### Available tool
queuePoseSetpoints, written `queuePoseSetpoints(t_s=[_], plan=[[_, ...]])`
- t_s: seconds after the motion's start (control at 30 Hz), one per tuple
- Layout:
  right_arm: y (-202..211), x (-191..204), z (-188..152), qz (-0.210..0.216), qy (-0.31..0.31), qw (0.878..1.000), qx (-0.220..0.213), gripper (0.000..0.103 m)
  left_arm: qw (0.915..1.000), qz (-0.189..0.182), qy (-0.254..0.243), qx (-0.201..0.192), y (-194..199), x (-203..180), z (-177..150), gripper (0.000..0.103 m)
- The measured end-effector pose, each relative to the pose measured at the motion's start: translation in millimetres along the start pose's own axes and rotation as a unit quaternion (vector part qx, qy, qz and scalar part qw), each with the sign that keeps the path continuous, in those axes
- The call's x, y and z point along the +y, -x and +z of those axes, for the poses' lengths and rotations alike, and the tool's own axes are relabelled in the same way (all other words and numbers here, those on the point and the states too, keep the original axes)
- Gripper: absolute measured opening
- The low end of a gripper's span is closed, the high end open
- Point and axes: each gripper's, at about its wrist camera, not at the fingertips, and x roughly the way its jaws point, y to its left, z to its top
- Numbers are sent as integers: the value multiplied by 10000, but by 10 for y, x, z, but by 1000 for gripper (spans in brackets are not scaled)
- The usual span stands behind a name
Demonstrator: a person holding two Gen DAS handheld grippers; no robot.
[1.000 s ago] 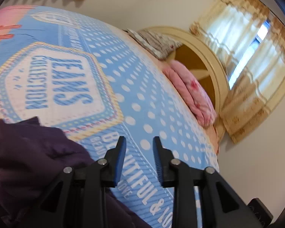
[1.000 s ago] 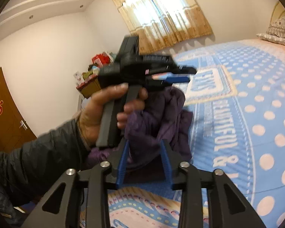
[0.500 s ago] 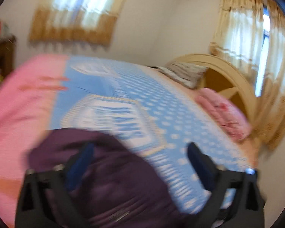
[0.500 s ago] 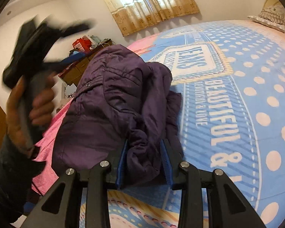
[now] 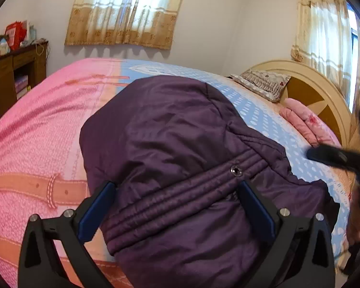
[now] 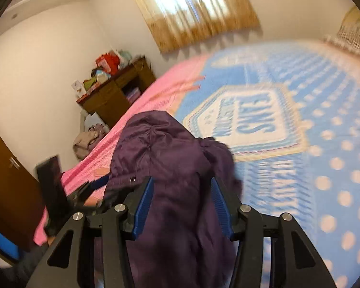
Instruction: Fold large clothes
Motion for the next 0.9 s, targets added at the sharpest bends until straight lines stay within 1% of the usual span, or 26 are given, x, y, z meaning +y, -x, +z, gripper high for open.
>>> queuePoseSetpoints(t_s=[0.03,0.07,0.1,0.13,0.17,0.23,0.3,0.37,0.4,0.43,0.47,0.5,0.57,0.63,0.77,0.83,0.9], plan=[[-149,-56,29,9,-87,9998,167,41,10000,14,-37,11,-3,-19,15,103],[-253,-124,35,234,-276,9990,275,29,10000,37,-78,2,-2,-42,32,103],[-273,-162,27,386,-381,9981,279,18,9999,64,-130,-11,22,-57,22,103],[-231,-158,23,362,-359,9985,202,13,9998,95,-163,6,22,-82,32,103],[-140,-127,11,312,-295,9990,77,11,9997,115,-191,26,20,-92,38,103],[-20,-99,-13,33,-193,9998,-54,9,9997,88,-229,75,-2,-136,54,103],[-52,-169,-48,-305,-125,9995,6,9,9989,192,-381,178,-53,-259,106,103],[-172,-320,-146,-595,-203,9980,119,9,9959,487,-675,360,-162,-462,163,103],[-216,-387,-194,-857,-172,9961,100,9,9938,641,-803,435,-221,-558,183,103],[-248,-449,-229,-917,-191,9956,79,9,9902,829,-976,556,-304,-672,207,103],[-302,-555,-271,-822,-406,9958,81,9,9885,898,-1072,569,-345,-736,221,103],[-340,-626,-303,-793,-460,9957,111,9,9869,964,-1140,607,-398,-787,225,103],[-423,-611,-368,-956,-297,9949,77,9,9836,1122,-1234,681,-495,-850,209,103],[-491,-640,-446,-878,-306,9957,-12,9,9837,1151,-1228,633,-541,-830,171,103],[-530,-646,-524,-731,-289,9967,-198,9,9878,1026,-1099,394,-480,-708,69,103],[-534,-673,-534,-654,-315,9972,-202,9,9891,981,-1054,293,-439,-713,52,103],[-555,-662,-521,-676,-278,9972,-166,9,9887,1022,-1066,257,-427,-760,56,103]])
